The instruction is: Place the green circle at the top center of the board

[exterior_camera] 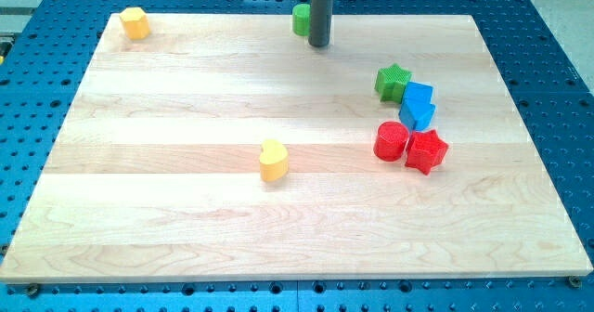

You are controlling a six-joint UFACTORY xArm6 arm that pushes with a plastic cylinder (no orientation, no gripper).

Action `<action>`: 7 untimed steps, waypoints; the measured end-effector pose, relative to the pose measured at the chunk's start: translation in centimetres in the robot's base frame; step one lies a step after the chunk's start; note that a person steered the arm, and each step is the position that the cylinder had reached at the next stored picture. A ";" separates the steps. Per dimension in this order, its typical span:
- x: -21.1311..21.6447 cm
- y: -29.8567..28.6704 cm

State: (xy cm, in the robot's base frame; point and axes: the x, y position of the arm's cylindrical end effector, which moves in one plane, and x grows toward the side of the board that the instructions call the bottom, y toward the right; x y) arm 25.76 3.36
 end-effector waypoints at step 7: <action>15.5 13.2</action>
